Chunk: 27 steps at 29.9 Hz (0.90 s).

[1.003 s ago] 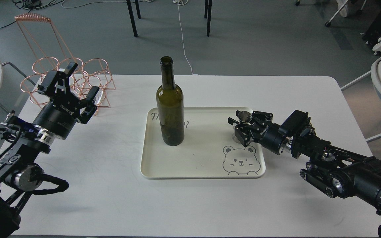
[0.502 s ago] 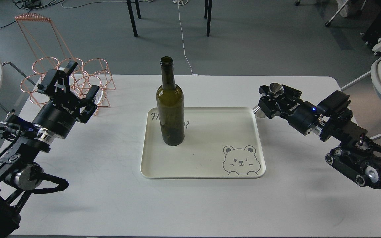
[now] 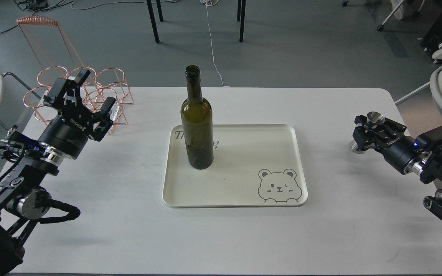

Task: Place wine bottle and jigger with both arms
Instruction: 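Carry the jigger off the tray toward the table edge with the right gripper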

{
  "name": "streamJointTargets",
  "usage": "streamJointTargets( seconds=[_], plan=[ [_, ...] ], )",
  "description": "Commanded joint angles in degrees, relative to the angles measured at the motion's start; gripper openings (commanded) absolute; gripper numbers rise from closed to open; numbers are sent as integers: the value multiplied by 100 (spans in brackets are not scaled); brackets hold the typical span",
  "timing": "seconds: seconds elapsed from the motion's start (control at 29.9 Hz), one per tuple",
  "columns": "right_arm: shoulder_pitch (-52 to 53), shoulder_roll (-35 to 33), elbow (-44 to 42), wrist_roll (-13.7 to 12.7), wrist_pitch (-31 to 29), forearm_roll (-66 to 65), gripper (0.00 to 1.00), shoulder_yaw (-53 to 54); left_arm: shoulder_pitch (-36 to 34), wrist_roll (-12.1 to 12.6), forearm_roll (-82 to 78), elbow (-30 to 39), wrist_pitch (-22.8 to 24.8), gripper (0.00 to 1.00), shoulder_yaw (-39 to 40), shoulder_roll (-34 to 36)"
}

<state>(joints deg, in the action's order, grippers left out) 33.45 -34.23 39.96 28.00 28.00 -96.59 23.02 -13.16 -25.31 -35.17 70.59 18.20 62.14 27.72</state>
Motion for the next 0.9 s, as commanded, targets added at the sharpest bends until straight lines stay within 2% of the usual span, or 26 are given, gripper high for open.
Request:
streamJointTargets(
  seconds=[0.0,0.1,0.23,0.37,0.47,0.6,0.77,0.87],
  plan=[
    [-5,223,-277,0,0,0,16,-8,-2,0,1,-1,0,98,0,-12],
    [4,417,-506,0,0,9,17,-8,-2,0,1,-1,0,98,0,-12],
    [13,531,-612,0,0,9,34,1,-2,0,1,16,8,98,0,-4],
    [4,566,-621,0,0,9,38,1,-2,0,1,78,0,98,0,5],
    [4,575,-612,0,0,70,52,-8,-2,0,1,78,0,98,0,-12],
    [13,567,-612,0,0,220,59,-25,-11,0,1,78,0,98,0,-4],
    [4,497,-516,0,0,228,86,-183,-2,0,1,113,0,98,0,5],
    [-5,252,-288,0,0,325,89,-490,-2,0,1,122,0,98,0,23]
  ],
)
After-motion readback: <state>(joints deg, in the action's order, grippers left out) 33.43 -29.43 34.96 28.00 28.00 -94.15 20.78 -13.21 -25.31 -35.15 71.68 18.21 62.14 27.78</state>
